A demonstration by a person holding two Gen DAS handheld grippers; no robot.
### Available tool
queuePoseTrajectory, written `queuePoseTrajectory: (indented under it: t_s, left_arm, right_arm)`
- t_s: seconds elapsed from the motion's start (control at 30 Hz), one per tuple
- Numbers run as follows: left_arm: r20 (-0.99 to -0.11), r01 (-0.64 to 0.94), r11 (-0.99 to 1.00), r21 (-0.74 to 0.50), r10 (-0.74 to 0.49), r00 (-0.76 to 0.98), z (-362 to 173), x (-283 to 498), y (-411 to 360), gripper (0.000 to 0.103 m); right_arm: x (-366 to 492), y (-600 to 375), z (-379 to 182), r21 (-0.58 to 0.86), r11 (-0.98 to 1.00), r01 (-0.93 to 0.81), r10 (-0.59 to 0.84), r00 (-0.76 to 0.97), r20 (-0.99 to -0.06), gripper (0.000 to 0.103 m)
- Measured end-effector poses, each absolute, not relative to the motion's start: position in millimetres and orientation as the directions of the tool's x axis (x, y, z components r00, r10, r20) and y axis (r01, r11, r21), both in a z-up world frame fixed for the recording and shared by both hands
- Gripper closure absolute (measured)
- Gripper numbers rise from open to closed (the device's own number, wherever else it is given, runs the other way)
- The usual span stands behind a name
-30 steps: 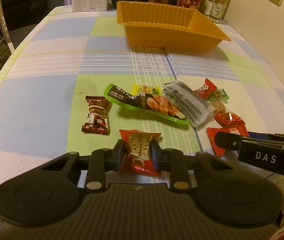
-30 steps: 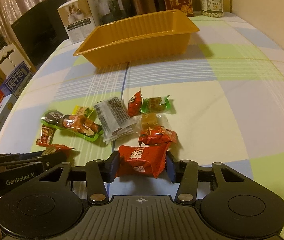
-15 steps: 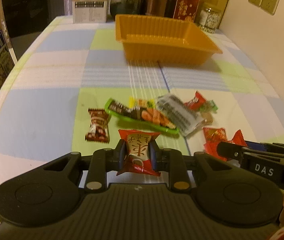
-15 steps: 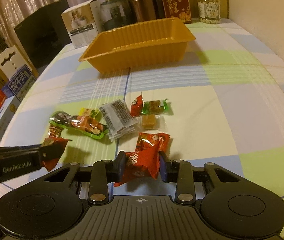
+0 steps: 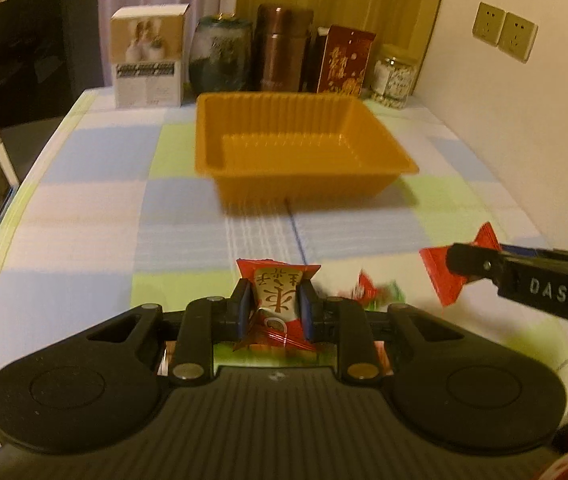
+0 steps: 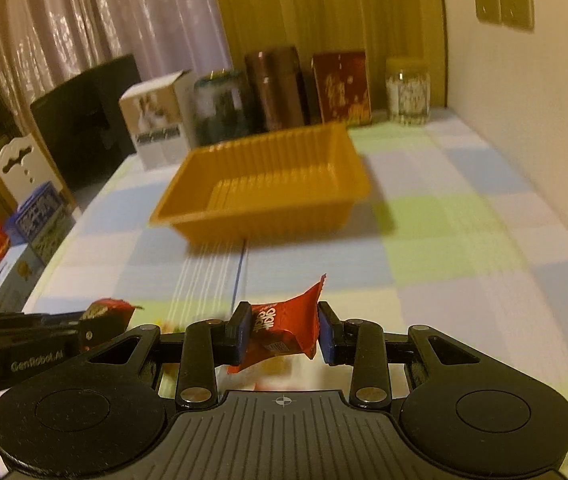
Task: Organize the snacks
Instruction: 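Carry both red candies to the orange tray with both tools, then open both tools to drop the red candies into the tray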
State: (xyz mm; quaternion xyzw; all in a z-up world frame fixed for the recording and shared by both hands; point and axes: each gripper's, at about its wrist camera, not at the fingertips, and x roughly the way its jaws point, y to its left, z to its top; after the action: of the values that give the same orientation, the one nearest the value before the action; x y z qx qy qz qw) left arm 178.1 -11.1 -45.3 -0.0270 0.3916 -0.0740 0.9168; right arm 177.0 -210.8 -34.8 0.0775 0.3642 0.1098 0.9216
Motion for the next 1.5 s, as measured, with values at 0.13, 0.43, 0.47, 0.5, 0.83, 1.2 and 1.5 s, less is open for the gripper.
queuePoseTrajectory:
  t_s: [0.13, 0.43, 0.47, 0.5, 0.83, 1.2, 1.5]
  left_arm:
    - [-0.698, 0.128, 0.985, -0.112, -0.170, 0.695, -39, 209, -15, 0.080]
    - [-0.679, 0.146, 0.982, -0.122, -0.190, 0.709, -37, 281, -19, 0.080]
    - [-0.679, 0.147, 0.982, -0.122, -0.191, 0.709, -38, 289, -19, 0.080]
    - [-0.677, 0.150, 0.981, -0.123, -0.193, 0.710, -39, 295, -19, 0.080]
    - [-0.686, 0.139, 0.982, -0.126, -0.188, 0.703, -58, 348, -14, 0.080]
    - [-0.681, 0.138, 0.983, -0.123, -0.185, 0.709, -72, 369, -16, 0.069]
    - [-0.665, 0.117, 0.984, -0.134, -0.177, 0.725, -66, 349, -5, 0.063]
  right_arm:
    - [213, -216, -31, 0.231, 0.963, -0.142, 0.260, 0.722, -0.641, 0.068]
    - [284, -218, -32, 0.270, 0.954, -0.131, 0.277, 0.735, -0.620, 0.068]
    - [291, -218, -33, 0.276, 0.953, -0.128, 0.278, 0.734, -0.619, 0.068]
    - [299, -218, -34, 0.282, 0.951, -0.125, 0.279, 0.735, -0.618, 0.068]
    - [358, -219, -52, 0.318, 0.945, -0.077, 0.271, 0.731, -0.627, 0.068]
    - [382, -211, -71, 0.325, 0.941, -0.092, 0.287, 0.723, -0.629, 0.068]
    - [371, -223, -65, 0.339, 0.938, -0.067, 0.276, 0.736, -0.618, 0.046]
